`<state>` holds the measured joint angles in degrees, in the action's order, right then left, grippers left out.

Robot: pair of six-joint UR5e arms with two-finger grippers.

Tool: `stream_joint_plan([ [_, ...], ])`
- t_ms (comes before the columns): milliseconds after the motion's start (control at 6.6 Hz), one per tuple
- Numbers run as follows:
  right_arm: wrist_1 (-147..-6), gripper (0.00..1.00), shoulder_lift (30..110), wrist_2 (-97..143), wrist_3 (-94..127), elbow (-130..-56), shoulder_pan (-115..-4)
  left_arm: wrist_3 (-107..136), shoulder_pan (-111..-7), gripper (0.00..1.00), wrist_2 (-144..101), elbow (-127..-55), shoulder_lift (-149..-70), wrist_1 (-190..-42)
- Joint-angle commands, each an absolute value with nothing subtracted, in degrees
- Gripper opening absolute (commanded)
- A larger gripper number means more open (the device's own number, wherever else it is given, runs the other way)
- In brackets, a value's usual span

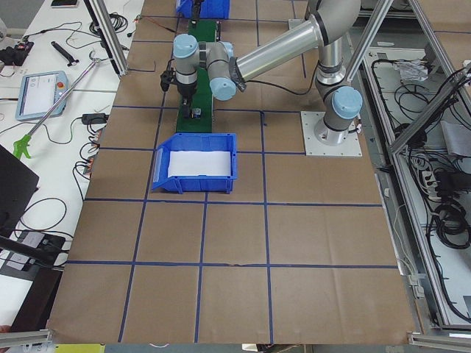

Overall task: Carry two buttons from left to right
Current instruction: 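Release the red button on the belt while the right gripper descends onto the yellow button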

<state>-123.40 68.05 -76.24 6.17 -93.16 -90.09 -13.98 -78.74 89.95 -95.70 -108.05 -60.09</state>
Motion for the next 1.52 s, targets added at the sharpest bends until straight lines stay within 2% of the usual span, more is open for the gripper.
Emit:
stream_joint_plan([
  [0,-123.6,1.0,68.1,-76.1,6.2,-94.8,-90.2,-13.9,-79.5,1.0,89.8,-94.6,-102.1,-67.8],
  [606,-123.6,1.0,66.4,-76.7,7.2,-95.4,-90.3,-4.9,-87.3,1.0,90.6,-81.7,-98.1,-91.0],
  [1364,-123.8,0.99,64.4,-80.9,7.2,-95.1,-90.7,-4.8,-88.2,1.0,90.5,-83.4,-97.5,-90.9],
])
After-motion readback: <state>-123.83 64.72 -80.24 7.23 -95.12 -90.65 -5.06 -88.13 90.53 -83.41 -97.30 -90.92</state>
